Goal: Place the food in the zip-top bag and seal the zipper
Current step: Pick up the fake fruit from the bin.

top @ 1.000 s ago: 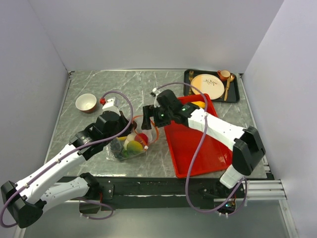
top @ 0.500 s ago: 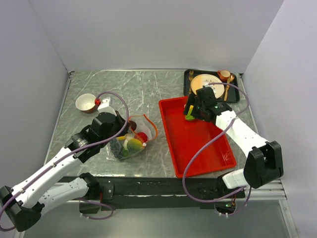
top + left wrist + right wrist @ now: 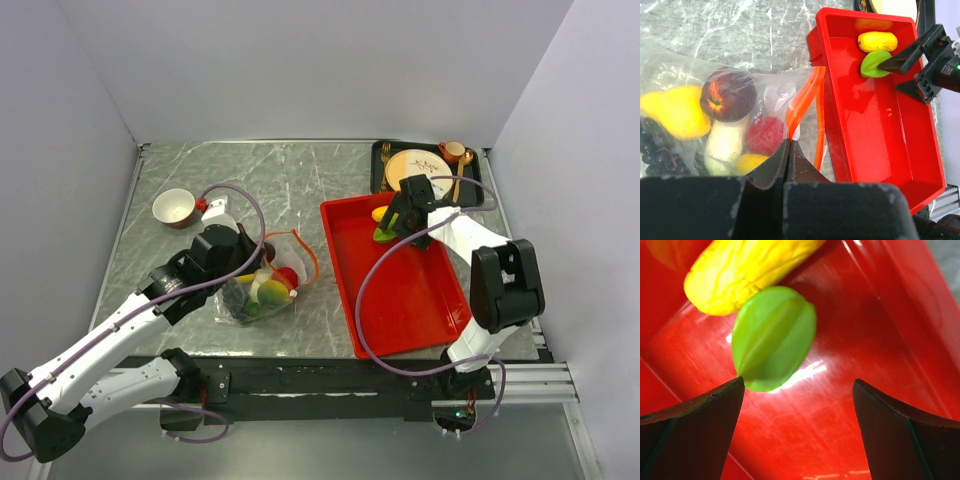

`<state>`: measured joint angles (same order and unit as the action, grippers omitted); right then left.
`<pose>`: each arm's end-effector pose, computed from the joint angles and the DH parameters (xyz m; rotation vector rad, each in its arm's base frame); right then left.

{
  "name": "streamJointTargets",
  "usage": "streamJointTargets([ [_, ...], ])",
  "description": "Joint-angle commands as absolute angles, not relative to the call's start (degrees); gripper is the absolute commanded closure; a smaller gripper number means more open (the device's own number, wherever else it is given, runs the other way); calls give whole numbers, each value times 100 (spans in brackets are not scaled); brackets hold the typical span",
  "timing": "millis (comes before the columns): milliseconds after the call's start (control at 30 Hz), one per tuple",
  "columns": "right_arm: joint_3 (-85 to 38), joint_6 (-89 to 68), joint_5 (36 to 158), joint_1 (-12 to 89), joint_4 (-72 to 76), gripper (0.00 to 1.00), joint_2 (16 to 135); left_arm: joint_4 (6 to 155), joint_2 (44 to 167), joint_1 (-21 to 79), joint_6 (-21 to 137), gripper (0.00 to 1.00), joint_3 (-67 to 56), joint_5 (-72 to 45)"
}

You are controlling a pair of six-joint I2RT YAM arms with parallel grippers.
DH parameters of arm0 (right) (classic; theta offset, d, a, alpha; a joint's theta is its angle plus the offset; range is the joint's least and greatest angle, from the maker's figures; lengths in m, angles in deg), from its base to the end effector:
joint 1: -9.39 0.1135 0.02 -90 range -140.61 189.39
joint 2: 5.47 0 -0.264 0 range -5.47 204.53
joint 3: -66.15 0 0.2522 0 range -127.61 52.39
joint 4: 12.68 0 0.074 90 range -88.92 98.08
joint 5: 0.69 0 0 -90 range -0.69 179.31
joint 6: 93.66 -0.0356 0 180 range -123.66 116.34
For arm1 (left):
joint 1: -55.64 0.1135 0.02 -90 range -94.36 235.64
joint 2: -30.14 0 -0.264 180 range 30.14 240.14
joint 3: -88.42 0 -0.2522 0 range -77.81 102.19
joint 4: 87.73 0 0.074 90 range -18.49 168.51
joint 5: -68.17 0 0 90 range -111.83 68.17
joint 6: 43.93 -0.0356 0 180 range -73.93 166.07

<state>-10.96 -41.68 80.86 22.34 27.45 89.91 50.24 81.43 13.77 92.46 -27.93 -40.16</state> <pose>0.3340 0.0714 0.2043 0.6123 2.5055 0.1420 0.1526 -0.1218 0.3201 -0.2807 2.0991 -0.6091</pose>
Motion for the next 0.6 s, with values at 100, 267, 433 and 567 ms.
streamJointTargets([
  [100, -1467, -4294, 8324, 2188, 2103, 5, 9156, 5135, 8138, 1354, 9353, 99, -2596, -4073],
  [267, -1564, -4277, 8324, 2188, 2112, 5, 9411, 5188, 8190, 1363, 9336, 99, -2649, -4038],
  [433, -1555, -4215, 8421, 2196, 2024, 15, 9622, 5188, 8287, 1354, 9283, 99, -2605, -4020],
  [567, -1573, -4163, 8474, 2188, 2033, 28, 9710, 5153, 8305, 1354, 9274, 99, -2605, -4020],
])
